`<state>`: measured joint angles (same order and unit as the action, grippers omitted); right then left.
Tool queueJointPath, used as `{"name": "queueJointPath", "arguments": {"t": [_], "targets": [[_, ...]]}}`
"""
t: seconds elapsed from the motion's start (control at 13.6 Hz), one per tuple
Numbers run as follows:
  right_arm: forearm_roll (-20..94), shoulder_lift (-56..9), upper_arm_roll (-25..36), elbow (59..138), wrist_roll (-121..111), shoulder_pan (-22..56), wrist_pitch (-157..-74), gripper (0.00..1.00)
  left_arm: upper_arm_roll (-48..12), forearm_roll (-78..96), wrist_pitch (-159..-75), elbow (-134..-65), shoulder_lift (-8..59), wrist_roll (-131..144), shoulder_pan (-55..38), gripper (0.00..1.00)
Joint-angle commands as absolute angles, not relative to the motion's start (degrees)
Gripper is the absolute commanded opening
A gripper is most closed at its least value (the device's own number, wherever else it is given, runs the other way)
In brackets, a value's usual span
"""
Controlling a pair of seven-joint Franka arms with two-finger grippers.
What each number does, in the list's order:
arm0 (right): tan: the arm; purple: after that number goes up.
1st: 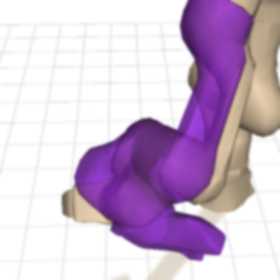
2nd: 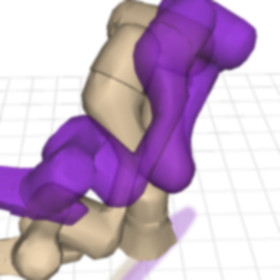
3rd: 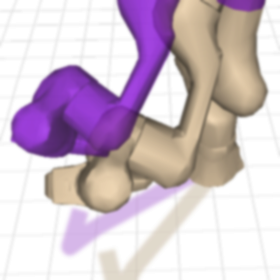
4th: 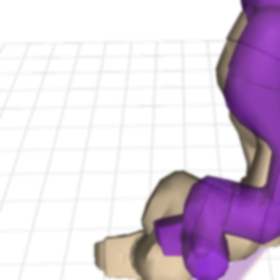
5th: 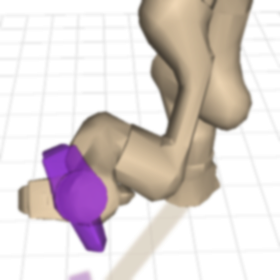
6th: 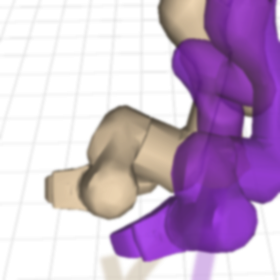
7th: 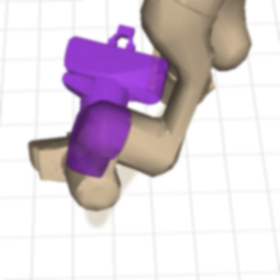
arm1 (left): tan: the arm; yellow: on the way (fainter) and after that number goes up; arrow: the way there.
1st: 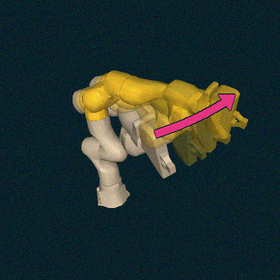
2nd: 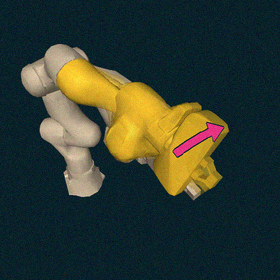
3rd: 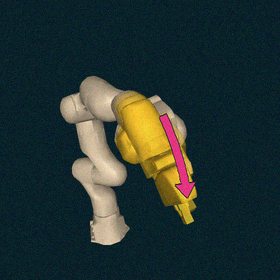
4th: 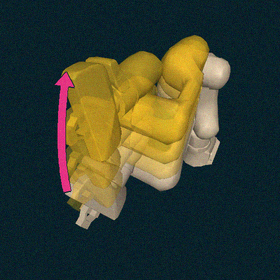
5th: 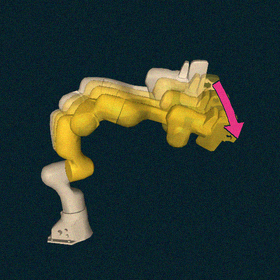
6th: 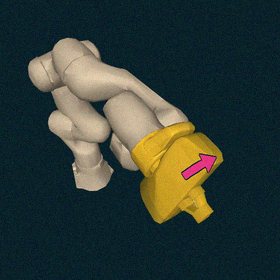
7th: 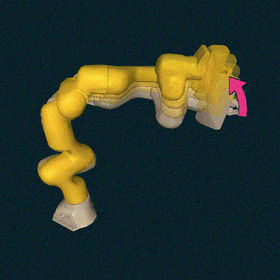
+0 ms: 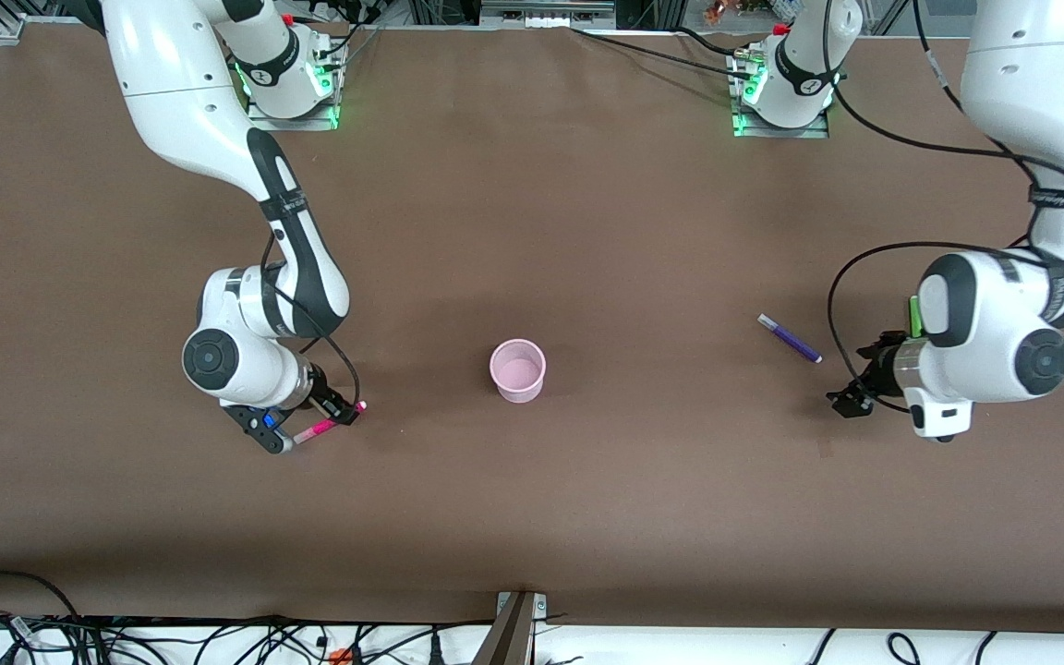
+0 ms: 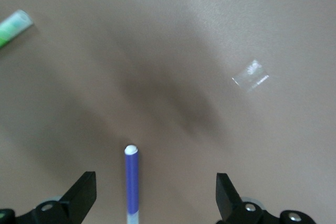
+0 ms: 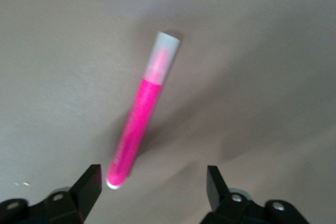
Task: Organize pens into pink holder with both arms
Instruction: 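Grasp the pink marker with the right gripper while the left gripper grasps the purple marker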
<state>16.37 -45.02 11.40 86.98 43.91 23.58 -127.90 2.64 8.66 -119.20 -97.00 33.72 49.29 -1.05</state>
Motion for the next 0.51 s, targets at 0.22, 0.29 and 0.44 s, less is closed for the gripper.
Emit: {"name": "queueJointPath", "arguments": {"t": [0.22, 0.29, 0.44], "targets": [[17.93, -49.13, 11.69, 83.41, 44.65, 24.17, -130.87, 0.54, 2.64, 9.23, -129.9, -109.23, 31.03, 50.63, -2.28, 0.95], [18.8, -49.13, 11.69, 83.5, 44.21, 24.17, -130.78, 0.42, 2.55, 9.23, -129.99, -110.12, 30.5, 50.71, -2.81, 0.88], [21.87, -49.04, 11.34, 83.5, 43.86, 24.08, -130.43, 0.23, 2.29, 9.23, -129.9, -111.18, 30.06, 50.8, -3.16, 0.62]]}}
